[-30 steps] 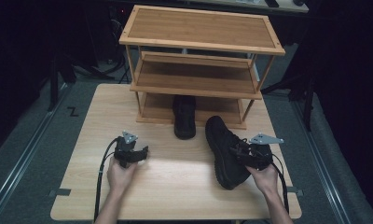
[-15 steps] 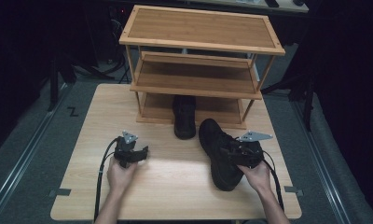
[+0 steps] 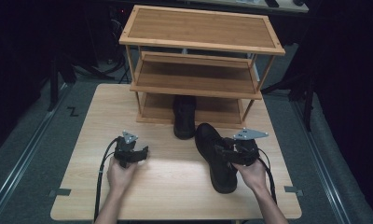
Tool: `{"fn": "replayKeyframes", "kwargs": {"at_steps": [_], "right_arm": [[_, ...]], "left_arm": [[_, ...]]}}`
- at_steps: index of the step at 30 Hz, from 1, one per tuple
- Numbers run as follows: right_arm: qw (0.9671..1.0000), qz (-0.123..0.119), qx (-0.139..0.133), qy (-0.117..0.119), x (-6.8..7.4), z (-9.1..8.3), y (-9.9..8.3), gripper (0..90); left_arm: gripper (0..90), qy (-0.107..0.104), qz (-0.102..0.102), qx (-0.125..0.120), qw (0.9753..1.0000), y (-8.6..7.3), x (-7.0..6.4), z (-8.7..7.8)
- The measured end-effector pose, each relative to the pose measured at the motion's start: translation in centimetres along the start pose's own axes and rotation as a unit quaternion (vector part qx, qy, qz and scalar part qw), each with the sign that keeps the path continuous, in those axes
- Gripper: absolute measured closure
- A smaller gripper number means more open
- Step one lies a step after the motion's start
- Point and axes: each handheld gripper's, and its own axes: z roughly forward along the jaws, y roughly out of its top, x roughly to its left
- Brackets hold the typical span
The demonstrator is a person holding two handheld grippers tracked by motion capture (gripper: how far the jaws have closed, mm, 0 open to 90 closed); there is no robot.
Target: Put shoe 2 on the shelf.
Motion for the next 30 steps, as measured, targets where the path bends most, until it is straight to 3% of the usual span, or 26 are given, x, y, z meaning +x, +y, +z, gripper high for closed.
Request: {"fn": "replayKeyframes", "kwargs": {"at_steps": [8,14,20,23,28,30], "right_arm": [[0.9988,0.005,0.024,-0.044,-1.5,-0.5,-0.5,45.5],[0.9970,0.012,0.056,-0.052,-2.3,0.4,-1.7,48.4],[0.9958,0.009,0.082,-0.039,-2.5,2.2,-2.7,56.7],[0.9954,0.013,0.093,-0.021,-2.5,3.2,-3.0,64.2],[0.9955,0.027,0.091,-0.011,-2.6,3.3,-3.2,72.2],[0.9954,0.040,0.087,0.004,-2.9,3.0,-3.1,82.9]], "left_arm": [[28.8,0.000,0.000,0.000,1.0000,0.0,0.0,0.0],[28.8,0.000,0.000,0.000,1.0000,0.0,0.0,0.0],[28.8,0.000,0.000,0.000,1.0000,0.0,0.0,0.0],[28.8,0.000,0.000,0.000,1.0000,0.0,0.0,0.0],[28.8,0.000,0.000,0.000,1.0000,0.0,0.0,0.0],[28.8,0.000,0.000,0.000,1.0000,0.0,0.0,0.0]]}}
